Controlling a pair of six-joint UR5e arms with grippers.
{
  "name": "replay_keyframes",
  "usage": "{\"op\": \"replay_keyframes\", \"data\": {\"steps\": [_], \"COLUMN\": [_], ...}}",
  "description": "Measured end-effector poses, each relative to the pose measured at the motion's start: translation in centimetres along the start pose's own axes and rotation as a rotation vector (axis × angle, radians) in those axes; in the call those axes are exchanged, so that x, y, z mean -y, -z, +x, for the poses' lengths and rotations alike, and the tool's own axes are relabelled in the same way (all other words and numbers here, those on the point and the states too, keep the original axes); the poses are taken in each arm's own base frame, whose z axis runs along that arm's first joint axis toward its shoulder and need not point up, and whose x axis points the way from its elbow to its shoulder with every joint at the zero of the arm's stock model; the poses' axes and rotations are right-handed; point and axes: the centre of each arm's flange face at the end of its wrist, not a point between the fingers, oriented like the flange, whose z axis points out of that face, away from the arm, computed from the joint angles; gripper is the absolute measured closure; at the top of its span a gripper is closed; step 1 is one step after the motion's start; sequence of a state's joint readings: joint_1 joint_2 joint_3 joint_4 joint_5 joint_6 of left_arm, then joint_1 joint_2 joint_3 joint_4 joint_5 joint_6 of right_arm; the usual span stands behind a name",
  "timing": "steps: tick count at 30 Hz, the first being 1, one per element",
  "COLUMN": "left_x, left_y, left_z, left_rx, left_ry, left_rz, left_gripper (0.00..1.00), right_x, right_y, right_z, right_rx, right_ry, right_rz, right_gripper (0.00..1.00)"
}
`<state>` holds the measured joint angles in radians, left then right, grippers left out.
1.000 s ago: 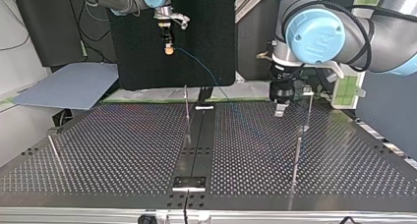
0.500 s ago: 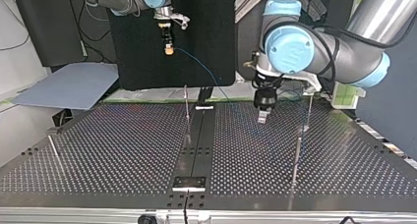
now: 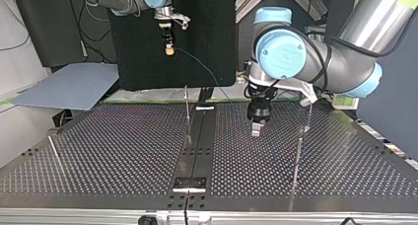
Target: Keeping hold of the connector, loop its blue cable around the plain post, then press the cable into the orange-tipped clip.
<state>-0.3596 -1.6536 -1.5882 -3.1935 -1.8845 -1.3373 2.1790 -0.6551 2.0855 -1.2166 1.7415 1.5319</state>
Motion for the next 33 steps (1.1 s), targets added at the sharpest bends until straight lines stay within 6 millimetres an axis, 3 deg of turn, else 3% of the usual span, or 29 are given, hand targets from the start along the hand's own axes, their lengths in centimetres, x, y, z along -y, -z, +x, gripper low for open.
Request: {"op": "replay_keyframes", "data": {"steps": [10,21,33], "left_x": [1.9,1.3,2.1], "left_y": [-2.3,-3.5,-5.9], "left_z": [0.4,0.7,3.1], "left_rx": [-0.019,-0.017,-0.052], "left_ry": [-0.058,-0.081,-0.112], "left_rz": [-0.044,-0.093,-0.106], "left_gripper": [0.00,0.00,0.00], "right_x": [0.0,0.1,0.2], "right_y": [0.0,0.0,0.1], "right_z": [0.0,0.0,0.0], "right_rx": [-0.001,-0.002,-0.003], "right_ry": [0.000,0.000,0.001], "right_rz": [0.003,0.006,0.010], "right_gripper": [1.00,1.00,1.00]}}
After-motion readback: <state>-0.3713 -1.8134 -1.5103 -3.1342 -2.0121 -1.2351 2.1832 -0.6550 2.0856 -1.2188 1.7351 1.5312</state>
